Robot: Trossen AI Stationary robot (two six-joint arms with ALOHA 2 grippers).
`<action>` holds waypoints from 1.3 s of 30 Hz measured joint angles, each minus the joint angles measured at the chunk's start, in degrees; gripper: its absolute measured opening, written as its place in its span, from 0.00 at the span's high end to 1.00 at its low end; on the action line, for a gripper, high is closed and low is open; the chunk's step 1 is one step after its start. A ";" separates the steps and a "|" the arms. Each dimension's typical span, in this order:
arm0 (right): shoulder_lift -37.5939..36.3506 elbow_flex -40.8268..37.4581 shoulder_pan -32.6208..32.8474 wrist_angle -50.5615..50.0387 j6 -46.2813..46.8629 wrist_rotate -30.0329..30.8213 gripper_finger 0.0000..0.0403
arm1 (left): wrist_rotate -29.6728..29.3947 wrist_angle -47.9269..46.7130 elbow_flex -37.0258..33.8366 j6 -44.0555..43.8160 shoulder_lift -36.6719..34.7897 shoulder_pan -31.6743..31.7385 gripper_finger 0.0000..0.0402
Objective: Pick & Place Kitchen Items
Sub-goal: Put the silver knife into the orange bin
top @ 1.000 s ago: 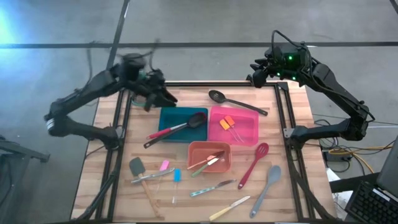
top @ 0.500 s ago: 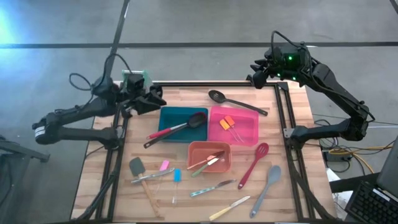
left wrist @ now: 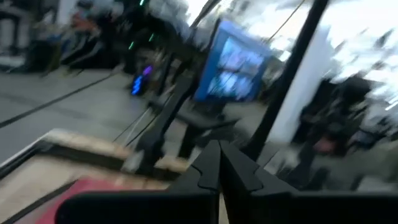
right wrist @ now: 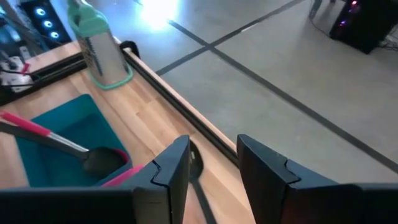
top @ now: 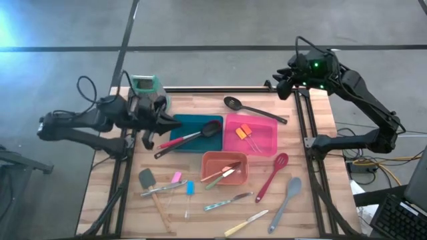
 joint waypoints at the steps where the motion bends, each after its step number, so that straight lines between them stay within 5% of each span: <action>1: -0.16 0.00 0.00 0.00 0.12 -0.71 0.69 | -1.98 -2.60 1.74 0.95 0.67 -1.47 0.98; 11: -2.48 0.00 0.62 -2.70 1.72 -10.20 0.75 | -23.36 -26.81 19.43 2.98 8.24 -13.66 0.99; 19: -5.26 0.00 4.71 -2.98 1.97 -10.54 0.83 | -36.50 -42.82 32.84 -2.29 15.36 -21.43 0.99; 28: -7.53 0.00 12.63 -2.94 7.65 -9.03 0.91 | -40.68 -65.23 45.17 -11.05 21.01 -23.02 0.99; 35: -5.96 0.00 24.77 -2.90 12.62 3.10 0.97 | -44.25 -85.87 48.05 -27.35 21.42 -22.99 0.99; 39: -3.51 0.00 32.71 -2.56 15.33 10.53 0.98 | -39.63 -86.72 46.80 -31.72 20.41 -23.01 0.98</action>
